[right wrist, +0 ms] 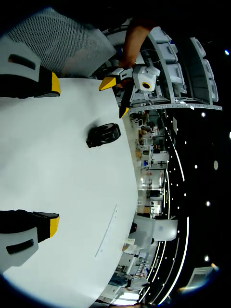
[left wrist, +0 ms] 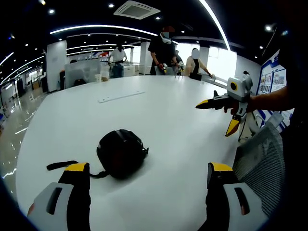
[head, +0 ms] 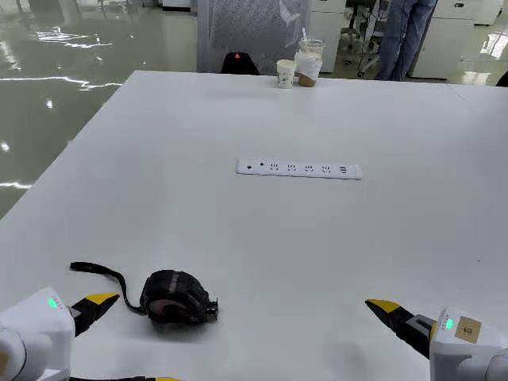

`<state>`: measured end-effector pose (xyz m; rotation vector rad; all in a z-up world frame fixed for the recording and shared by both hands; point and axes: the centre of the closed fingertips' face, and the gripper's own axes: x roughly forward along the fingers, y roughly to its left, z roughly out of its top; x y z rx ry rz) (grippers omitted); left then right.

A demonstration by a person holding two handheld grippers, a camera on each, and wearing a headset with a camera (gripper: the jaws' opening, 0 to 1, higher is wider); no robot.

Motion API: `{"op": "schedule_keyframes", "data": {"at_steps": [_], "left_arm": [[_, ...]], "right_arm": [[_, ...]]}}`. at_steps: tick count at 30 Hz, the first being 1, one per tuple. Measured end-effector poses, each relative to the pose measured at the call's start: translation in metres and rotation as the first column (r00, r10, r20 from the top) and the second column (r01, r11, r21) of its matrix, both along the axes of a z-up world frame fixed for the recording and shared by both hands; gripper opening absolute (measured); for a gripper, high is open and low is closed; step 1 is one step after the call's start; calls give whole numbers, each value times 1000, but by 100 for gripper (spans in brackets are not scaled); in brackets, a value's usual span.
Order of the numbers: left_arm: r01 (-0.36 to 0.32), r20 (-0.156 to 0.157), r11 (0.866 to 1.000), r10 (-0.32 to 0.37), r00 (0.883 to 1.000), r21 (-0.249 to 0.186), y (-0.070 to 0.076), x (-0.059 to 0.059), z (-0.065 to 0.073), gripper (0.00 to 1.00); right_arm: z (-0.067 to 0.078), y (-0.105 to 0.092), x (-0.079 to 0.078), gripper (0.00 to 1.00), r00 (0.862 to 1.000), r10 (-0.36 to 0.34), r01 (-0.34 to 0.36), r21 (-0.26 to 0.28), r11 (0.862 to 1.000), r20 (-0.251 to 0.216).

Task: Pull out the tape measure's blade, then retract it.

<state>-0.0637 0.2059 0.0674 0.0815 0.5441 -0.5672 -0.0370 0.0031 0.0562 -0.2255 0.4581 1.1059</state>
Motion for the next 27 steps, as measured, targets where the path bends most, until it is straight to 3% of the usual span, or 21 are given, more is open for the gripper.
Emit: {"op": "schedule_keyframes", "data": {"at_steps": [9, 17, 27], "left_arm": [[-3, 13, 1000, 3, 1000, -6, 1, 2, 4, 99], [5, -3, 1000, -5, 1000, -19, 0, 1, 4, 99], [-3, 0, 1000, 3, 1000, -10, 4, 3, 4, 99]], "right_arm": [[2, -1, 0, 99, 1000, -2, 2, 0, 1000, 0], [2, -1, 1, 99, 1000, -3, 3, 0, 1000, 0], [2, -1, 2, 99, 1000, -3, 3, 0, 1000, 3]]}}
